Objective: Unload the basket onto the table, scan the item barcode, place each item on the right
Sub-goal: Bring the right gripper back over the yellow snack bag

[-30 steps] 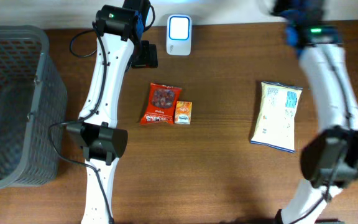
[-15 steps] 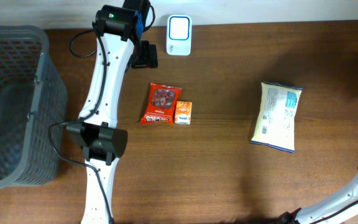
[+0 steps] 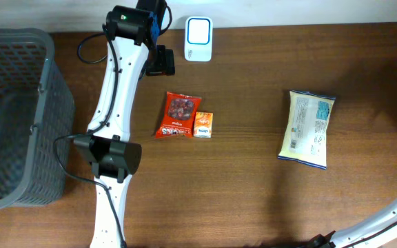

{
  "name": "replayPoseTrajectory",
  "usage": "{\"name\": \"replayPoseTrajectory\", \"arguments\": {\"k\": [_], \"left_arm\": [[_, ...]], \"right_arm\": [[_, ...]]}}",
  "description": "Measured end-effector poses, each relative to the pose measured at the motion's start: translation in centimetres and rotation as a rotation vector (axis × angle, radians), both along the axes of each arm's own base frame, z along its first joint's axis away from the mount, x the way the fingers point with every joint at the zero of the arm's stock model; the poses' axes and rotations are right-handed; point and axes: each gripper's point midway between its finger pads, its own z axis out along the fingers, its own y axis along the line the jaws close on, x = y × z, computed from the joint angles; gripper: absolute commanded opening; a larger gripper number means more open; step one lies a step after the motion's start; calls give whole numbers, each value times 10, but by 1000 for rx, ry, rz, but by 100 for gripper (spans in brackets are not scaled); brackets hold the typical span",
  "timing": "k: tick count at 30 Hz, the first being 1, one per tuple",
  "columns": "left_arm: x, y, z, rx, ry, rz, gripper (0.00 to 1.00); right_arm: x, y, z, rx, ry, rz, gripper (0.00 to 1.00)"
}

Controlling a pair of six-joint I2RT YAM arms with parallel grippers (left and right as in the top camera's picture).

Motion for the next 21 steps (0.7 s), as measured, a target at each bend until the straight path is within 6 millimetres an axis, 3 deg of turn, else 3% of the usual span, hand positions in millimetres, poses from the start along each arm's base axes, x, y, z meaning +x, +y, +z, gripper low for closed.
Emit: {"name": "replayPoseTrajectory", "arguments": {"k": [3, 5, 9, 13, 16, 17, 19, 20, 21], "left_arm": [[0, 0, 0, 0, 0, 0, 99], [0, 0, 0, 0, 0, 0, 99], [0, 0, 0, 0, 0, 1, 99], [0, 0, 0, 0, 0, 1, 99], [0, 0, 0, 0, 0, 1, 99], [0, 0, 0, 0, 0, 0, 99], [0, 0, 0, -1, 0, 1, 99], [0, 0, 0, 0, 0, 0, 99], [0, 0, 0, 0, 0, 0, 99]], "right_arm": [[13, 62, 23, 147, -167, 254, 99], [18, 110, 25, 181, -174, 442, 99], [41, 209, -8, 128, -54, 773, 99], [39, 264, -40, 129, 25, 910, 99], [38, 264, -43, 123, 33, 913, 99], [38, 263, -46, 116, 29, 911, 74], [37, 262, -52, 107, 18, 908, 47], [32, 264, -58, 115, 31, 909, 39], [28, 265, -61, 125, 42, 906, 22]]}}
